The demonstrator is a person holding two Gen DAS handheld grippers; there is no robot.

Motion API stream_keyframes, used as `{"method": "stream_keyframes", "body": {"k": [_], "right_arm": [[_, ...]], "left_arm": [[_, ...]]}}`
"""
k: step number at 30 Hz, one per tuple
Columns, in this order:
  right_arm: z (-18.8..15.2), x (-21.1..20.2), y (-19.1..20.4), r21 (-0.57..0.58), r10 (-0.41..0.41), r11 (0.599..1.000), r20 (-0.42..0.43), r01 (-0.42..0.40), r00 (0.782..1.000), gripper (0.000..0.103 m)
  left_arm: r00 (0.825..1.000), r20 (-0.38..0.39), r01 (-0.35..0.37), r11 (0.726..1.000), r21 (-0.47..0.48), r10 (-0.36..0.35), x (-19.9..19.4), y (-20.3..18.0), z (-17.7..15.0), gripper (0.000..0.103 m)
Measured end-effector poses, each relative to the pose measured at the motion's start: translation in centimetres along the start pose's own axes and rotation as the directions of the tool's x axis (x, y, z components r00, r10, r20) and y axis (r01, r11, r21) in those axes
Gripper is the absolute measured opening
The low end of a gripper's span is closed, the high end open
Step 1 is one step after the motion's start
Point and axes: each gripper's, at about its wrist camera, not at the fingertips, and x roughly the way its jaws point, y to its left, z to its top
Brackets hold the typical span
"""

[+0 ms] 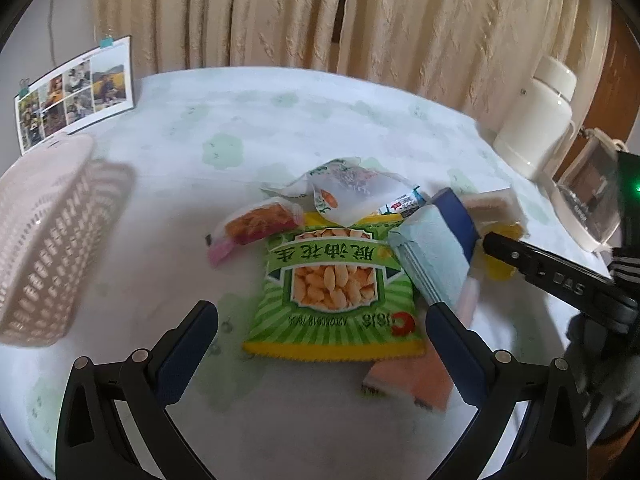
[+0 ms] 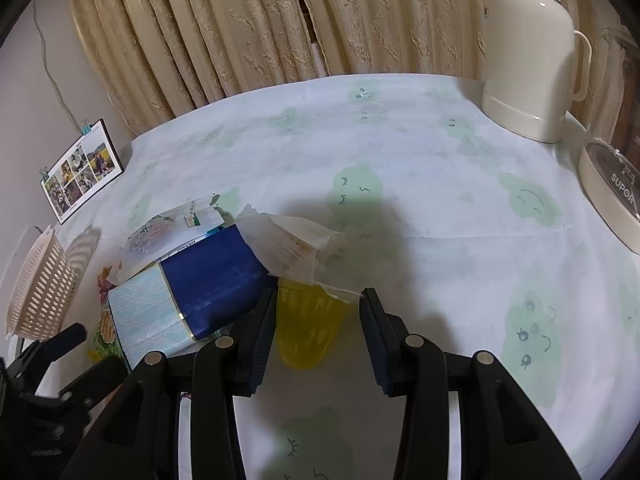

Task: Organize snacks
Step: 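Close the right tool on the yellow jelly cup while the left tool grasps the green peanut bag, then lift the peanut bag with the left tool into the pink basket while the right tool holds the cup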

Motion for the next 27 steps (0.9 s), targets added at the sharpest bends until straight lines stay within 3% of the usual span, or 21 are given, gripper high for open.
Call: {"method": "stream_keyframes", "body": {"k": [10,12,13,27], "right_arm": [[-0.1,-0.1,0.0,0.004,-0.002,1.000,0.002,0.002,1.000,0.039],[-0.1,-0.1,0.0,0.002,-0.004,1.000,0.003,0.004,1.000,0.039],[-0.1,-0.1,0.0,0.004,-0.002,1.000,0.002,0.002,1.000,0.039],[-0.4,-1.8,0.7,-0.019,0.017,1.000,0.052,-0.016,0.998,0.039]], "left_arm": [[0.999,-0.028,0.016,0.999,-0.038,-0.017,1.1,0.8,0.6,0.102],[1.000,-0.018,0.020,0.999,-0.033,-0.021,1.0,0.8,0.6,0.094],[1.000,-0.012,0.020,0.999,-0.029,-0.021,0.9,0.8,0.6,0.085],[0.996,0.089,0.004,0.999,-0.051,0.000,-2.3,1.1,-0.5,0.081]]}}
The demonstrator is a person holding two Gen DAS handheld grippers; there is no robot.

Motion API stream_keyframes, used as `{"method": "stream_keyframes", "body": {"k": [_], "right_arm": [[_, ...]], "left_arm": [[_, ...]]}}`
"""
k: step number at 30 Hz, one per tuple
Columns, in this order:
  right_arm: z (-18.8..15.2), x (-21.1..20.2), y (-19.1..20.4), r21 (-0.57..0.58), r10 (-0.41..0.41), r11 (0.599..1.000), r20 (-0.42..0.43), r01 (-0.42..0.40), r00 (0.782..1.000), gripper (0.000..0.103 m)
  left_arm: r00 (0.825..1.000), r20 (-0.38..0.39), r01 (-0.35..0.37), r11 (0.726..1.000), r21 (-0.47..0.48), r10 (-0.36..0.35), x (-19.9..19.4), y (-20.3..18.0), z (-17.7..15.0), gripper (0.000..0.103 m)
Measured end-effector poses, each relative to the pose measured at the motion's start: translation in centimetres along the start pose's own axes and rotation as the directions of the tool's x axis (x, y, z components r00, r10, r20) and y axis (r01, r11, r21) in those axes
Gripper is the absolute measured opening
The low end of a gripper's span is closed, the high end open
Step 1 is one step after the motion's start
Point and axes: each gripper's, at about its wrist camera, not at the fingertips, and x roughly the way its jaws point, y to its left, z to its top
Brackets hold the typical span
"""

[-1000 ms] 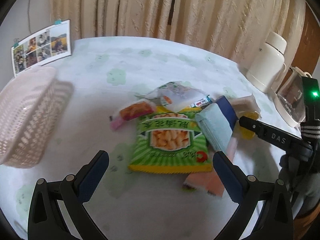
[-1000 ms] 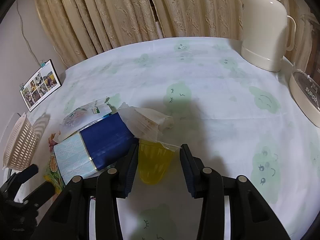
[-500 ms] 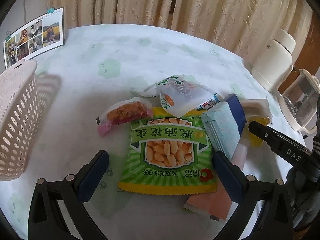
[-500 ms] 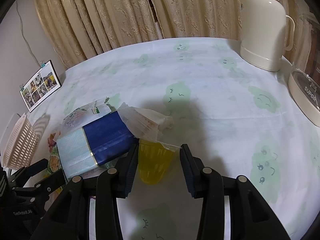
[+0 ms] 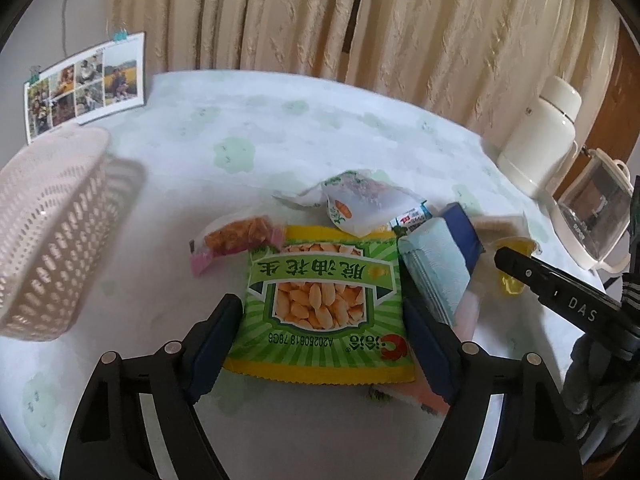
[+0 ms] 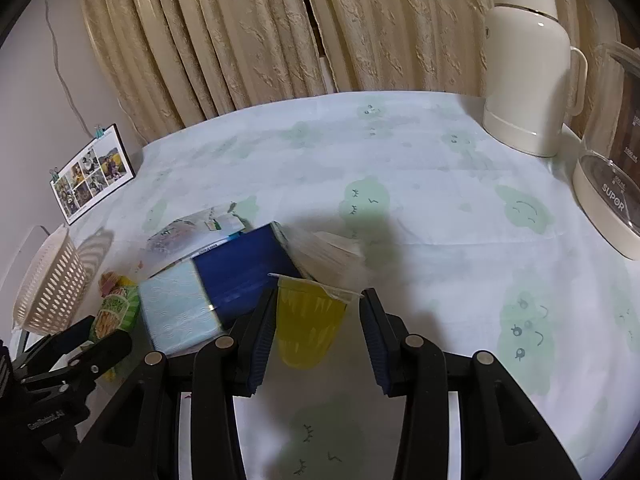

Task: Organize snacks
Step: 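Lift the peanut bag with the left tool into the pink basket while the right tool holds the cup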

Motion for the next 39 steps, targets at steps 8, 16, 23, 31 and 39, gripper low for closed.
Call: {"method": "stream_keyframes", "body": {"k": [8,16,23,31,39], "right_arm": [[-0.2,-0.2,0.0,0.005,0.008,1.000,0.000,-0.008,1.000,0.039],[-0.4,-0.1,0.1,0.012,0.011,1.000,-0.008,-0.010,1.000,0.039],[-0.5,0.0,0.1,0.015,0.012,1.000,-0.012,-0.012,1.000,0.039],[-0.9,0.2,0.0,0.025,0.017,1.000,-0.026,-0.017,1.000,0.039],[-0.9,0.2,0.0,0.022,0.016,1.000,-0.021,-0.016,1.000,0.039]], "left_arm": [[0.994,0.108,0.016,1.000,0.001,-0.016,-3.9,0.5,0.5,0.063],[0.996,0.077,0.044,0.999,-0.023,-0.042,-4.5,1.5,0.8,0.064],[0.999,-0.046,0.022,1.000,0.003,-0.022,-0.7,0.8,-0.7,0.077],[0.992,-0.099,-0.068,0.994,0.086,0.077,1.8,-0.2,-1.0,0.089],[0.994,-0.085,-0.066,0.993,0.101,0.075,1.8,-0.4,-1.0,0.085]]}}
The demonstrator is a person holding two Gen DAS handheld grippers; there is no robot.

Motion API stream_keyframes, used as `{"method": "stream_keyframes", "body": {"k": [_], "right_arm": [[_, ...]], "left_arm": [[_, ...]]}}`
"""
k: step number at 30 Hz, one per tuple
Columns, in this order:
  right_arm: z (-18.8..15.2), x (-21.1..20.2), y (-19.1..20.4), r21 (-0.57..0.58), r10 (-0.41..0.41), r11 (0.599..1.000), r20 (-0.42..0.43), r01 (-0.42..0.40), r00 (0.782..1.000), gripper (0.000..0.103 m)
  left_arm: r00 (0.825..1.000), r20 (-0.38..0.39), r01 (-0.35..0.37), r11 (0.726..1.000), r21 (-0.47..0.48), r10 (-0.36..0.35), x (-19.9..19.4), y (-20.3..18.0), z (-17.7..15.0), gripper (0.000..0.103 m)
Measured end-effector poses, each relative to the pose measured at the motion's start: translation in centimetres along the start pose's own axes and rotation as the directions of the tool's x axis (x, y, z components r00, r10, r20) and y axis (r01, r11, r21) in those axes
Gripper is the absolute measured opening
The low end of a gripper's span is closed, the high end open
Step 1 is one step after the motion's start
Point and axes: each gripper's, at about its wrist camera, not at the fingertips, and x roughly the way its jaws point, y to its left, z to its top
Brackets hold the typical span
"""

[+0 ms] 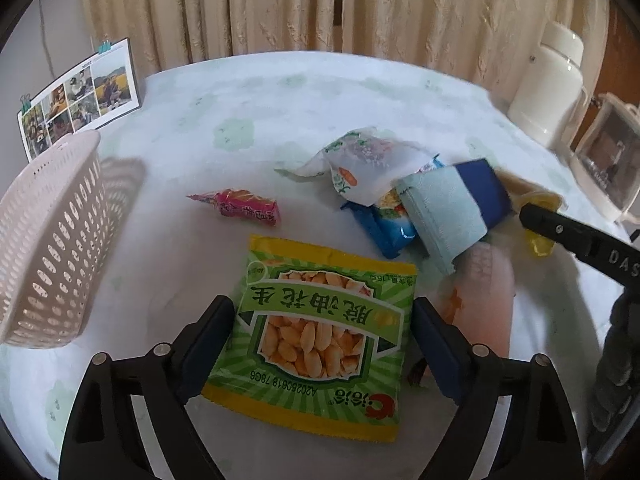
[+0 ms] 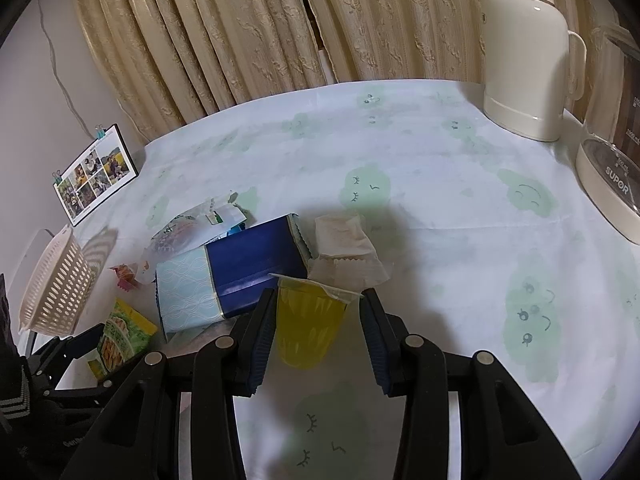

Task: Organize snacks
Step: 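Lift the peanut bag with the left tool into the pink basket while the right tool holds the cup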

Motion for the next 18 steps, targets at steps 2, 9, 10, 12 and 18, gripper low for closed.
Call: {"method": "stream_keyframes", "body": {"k": [2,9,10,12,18], "right_arm": [[-0.1,-0.1,0.1,-0.003,0.001,1.000,0.007,-0.001,1.000,0.039],[-0.2,-0.6,0.4,-0.006,0.010,1.000,0.024,-0.010,1.000,0.039],[-0.2,-0.7,0.5,-0.006,0.011,1.000,0.024,-0.011,1.000,0.039],[-0.2,-0.7,0.4,-0.006,0.013,1.000,0.024,-0.013,1.000,0.039],[-0.1,-1.2,0.2,0.001,0.021,1.000,0.037,-0.021,0.999,0.039]], "left_arm": [[1.000,0.021,0.010,1.000,-0.018,-0.009,-0.5,0.4,0.0,0.082],[0.991,0.134,0.006,0.999,-0.041,0.000,-3.8,0.9,0.3,0.081],[0.988,0.157,-0.002,0.999,-0.041,0.009,-4.5,1.0,0.4,0.081],[0.980,0.196,-0.017,0.999,-0.047,0.026,-5.8,1.3,0.6,0.081],[0.949,0.304,-0.062,0.993,-0.097,0.089,-9.2,3.3,1.4,0.081]]}}
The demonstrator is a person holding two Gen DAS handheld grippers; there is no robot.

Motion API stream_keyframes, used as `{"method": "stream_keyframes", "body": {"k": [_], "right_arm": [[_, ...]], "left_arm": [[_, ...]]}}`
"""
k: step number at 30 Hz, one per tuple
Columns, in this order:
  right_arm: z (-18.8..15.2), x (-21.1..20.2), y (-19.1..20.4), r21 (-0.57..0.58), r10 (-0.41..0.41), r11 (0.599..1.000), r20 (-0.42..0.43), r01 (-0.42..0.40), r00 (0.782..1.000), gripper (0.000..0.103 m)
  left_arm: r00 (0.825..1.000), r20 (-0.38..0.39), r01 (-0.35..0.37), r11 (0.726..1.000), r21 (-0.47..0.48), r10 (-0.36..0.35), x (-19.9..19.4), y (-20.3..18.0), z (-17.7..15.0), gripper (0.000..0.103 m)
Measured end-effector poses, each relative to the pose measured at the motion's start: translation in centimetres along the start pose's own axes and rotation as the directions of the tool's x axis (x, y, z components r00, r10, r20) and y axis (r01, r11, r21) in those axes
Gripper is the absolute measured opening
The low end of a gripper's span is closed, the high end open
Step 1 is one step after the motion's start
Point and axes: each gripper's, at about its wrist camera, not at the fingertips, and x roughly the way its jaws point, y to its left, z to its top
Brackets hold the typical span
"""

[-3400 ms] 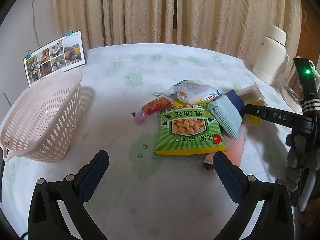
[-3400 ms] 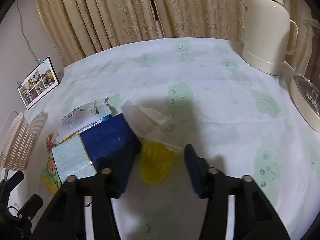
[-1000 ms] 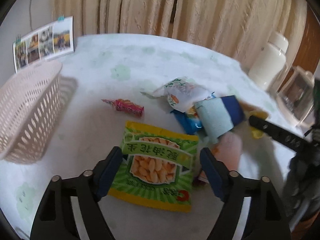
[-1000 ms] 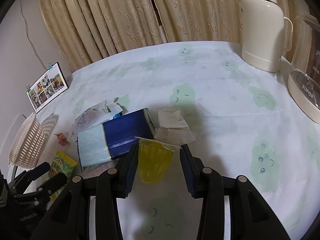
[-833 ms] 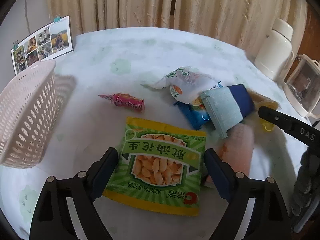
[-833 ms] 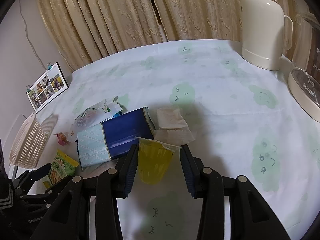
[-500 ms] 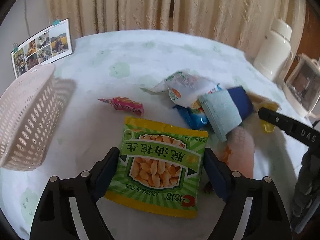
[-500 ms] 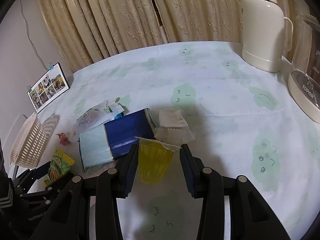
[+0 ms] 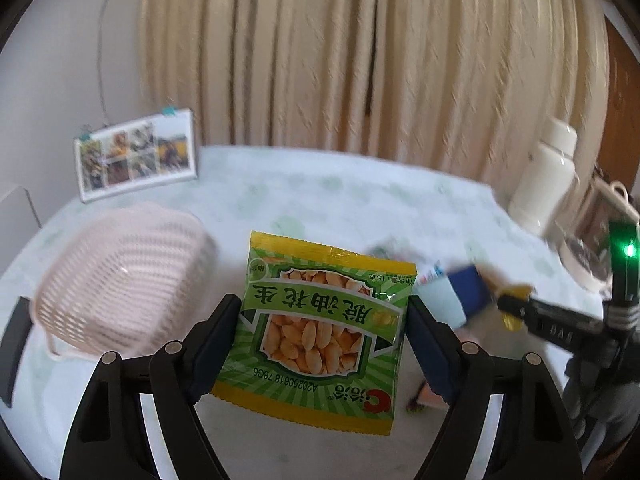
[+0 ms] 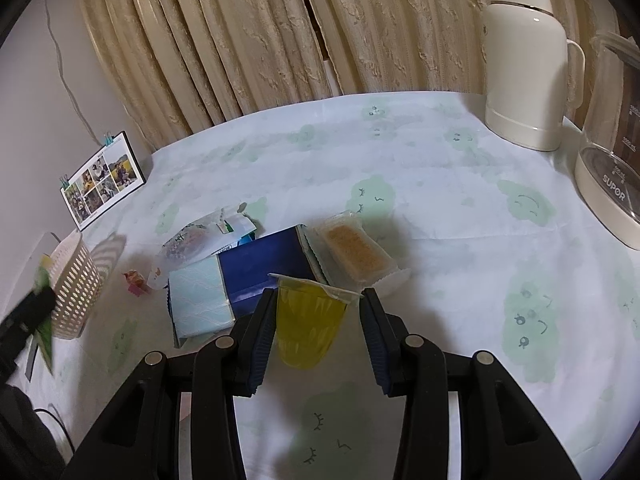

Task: Organize snacks
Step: 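Lift the peanut bag with the left tool into the pink basket while the right tool holds the cup, then carry the jelly cup into the basket and open the right tool while the left tool withdraws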

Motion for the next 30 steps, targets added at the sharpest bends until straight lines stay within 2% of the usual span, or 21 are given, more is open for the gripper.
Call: {"method": "stream_keyframes", "body": {"k": [5,14,18,20,25,30], "right_arm": [[0.2,-0.2,-0.1,0.009,0.009,1.000,0.008,-0.009,1.000,0.039],[0.2,-0.3,-0.2,0.014,0.011,1.000,0.006,-0.011,1.000,0.039],[0.3,-0.3,-0.2,0.013,0.008,1.000,0.003,-0.008,1.000,0.039],[0.3,-0.2,-0.2,0.014,0.009,1.000,0.004,-0.009,1.000,0.039],[0.3,-0.2,-0.2,0.013,0.009,1.000,0.003,-0.009,1.000,0.039],[0.2,-0.2,-0.3,0.015,0.014,1.000,0.010,-0.014,1.000,0.039]], "left_arm": [[0.996,0.055,-0.066,0.997,-0.047,0.068,-1.3,2.7,1.0,0.081],[0.982,0.045,-0.176,0.971,-0.165,0.185,-0.6,8.7,1.4,0.081],[0.971,0.050,-0.215,0.950,-0.225,0.232,-0.4,11.3,1.5,0.082],[0.970,0.044,-0.220,0.937,-0.270,0.240,-0.3,12.7,1.4,0.085],[0.964,0.040,-0.227,0.892,-0.392,0.264,-0.4,15.9,0.6,0.088],[0.948,0.059,-0.264,0.876,-0.403,0.313,-0.8,16.4,-0.4,0.088]]}}
